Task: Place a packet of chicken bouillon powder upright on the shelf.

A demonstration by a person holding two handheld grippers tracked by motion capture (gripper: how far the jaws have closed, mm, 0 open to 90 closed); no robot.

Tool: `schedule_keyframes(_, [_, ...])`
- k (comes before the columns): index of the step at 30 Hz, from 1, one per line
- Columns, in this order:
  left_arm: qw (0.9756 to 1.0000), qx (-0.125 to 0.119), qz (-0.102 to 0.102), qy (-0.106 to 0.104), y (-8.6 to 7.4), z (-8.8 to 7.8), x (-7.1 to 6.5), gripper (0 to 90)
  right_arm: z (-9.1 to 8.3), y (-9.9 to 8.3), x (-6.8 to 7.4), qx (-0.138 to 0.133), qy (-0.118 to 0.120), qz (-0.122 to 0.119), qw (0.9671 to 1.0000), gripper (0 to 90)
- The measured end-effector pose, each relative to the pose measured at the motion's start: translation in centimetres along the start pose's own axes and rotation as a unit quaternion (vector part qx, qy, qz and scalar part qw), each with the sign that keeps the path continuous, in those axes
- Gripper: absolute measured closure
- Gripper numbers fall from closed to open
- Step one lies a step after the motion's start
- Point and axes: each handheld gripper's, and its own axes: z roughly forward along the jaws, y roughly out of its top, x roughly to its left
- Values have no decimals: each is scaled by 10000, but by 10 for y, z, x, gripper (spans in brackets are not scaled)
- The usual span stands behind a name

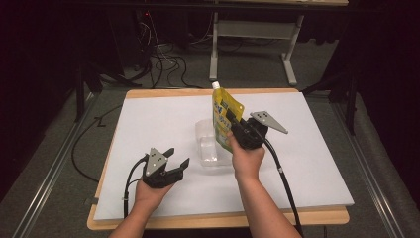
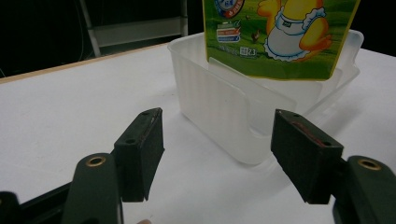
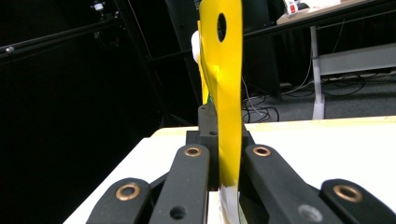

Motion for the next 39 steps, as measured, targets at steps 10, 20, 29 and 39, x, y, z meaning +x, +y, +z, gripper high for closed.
schedule_keyframes(10, [10000,2,14,-6,0,-1,0,350,-2,5,-9,20,-94,-205,9997,900])
schedule_keyframes(20, [10000,-18,-7,-21,0,1,-2,351,-9,2,3,-167,-1,240,9996,900])
schedule_keyframes(29, [10000,-6,17,-34,0,-1,-2,351,-5,-10,4,-184,6,695,9974,900])
schedule_keyframes(39, [10000,21,27,-34,0,1,-2,351,-1,-22,-7,-140,77,428,9990,900])
